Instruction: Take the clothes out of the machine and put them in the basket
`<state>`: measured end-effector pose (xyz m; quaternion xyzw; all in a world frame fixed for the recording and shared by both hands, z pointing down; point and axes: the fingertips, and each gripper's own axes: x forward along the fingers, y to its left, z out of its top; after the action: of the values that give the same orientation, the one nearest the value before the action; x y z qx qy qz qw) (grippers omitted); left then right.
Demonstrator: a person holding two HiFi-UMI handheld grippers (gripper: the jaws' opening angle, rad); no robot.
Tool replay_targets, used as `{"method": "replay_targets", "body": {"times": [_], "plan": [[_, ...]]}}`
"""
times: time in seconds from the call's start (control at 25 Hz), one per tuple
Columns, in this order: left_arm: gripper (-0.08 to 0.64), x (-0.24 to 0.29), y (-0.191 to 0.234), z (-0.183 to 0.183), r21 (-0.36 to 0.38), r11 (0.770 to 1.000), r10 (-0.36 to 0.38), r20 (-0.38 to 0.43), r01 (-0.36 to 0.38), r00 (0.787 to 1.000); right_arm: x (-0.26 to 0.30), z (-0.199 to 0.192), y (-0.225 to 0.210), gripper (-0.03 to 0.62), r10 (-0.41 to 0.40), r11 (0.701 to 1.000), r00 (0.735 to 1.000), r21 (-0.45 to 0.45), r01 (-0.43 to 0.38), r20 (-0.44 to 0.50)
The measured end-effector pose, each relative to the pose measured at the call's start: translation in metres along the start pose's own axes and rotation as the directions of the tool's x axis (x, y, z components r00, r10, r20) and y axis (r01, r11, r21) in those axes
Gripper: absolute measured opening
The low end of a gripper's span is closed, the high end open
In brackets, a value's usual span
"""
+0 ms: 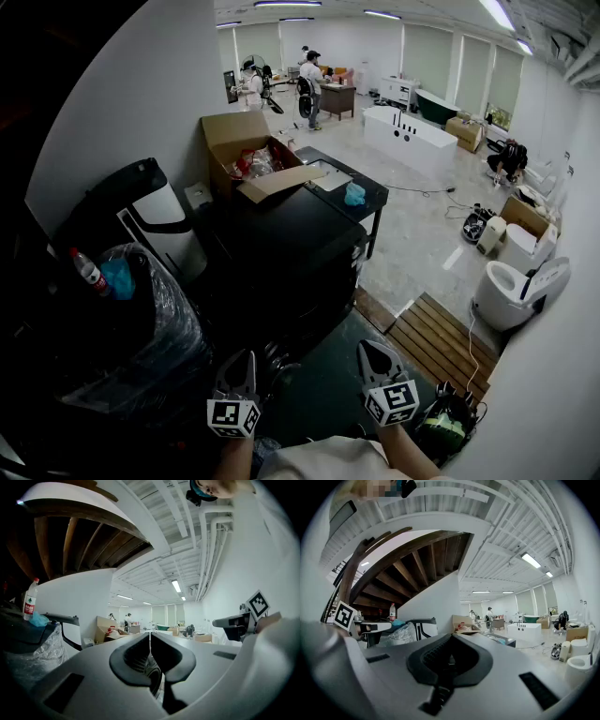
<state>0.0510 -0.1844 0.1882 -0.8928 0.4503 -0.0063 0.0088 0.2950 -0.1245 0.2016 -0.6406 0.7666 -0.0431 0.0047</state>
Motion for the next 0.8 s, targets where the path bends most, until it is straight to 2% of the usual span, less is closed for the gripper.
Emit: {"method": "replay_targets", "body": {"times": [0.44, 0.8], "plan": [[0.023, 0.0007, -0.0044, -0.0047, -0.001, 1.0, -0.021, -0.014, 0.021, 1.0, -0.0015, -0.0025, 0.0037, 0.008, -0.004, 1.0, 1.0, -0.009, 0.004, -0.002], [0.023, 0.0011, -0.0018, -0.0055, 0.0, 0.999, -0.037, -0.017, 0.037, 0.999, -0.002, -0.0037, 0.0014, 0.008, -0.046, 0.999, 0.999, 0.011, 0.046, -0.002]]}}
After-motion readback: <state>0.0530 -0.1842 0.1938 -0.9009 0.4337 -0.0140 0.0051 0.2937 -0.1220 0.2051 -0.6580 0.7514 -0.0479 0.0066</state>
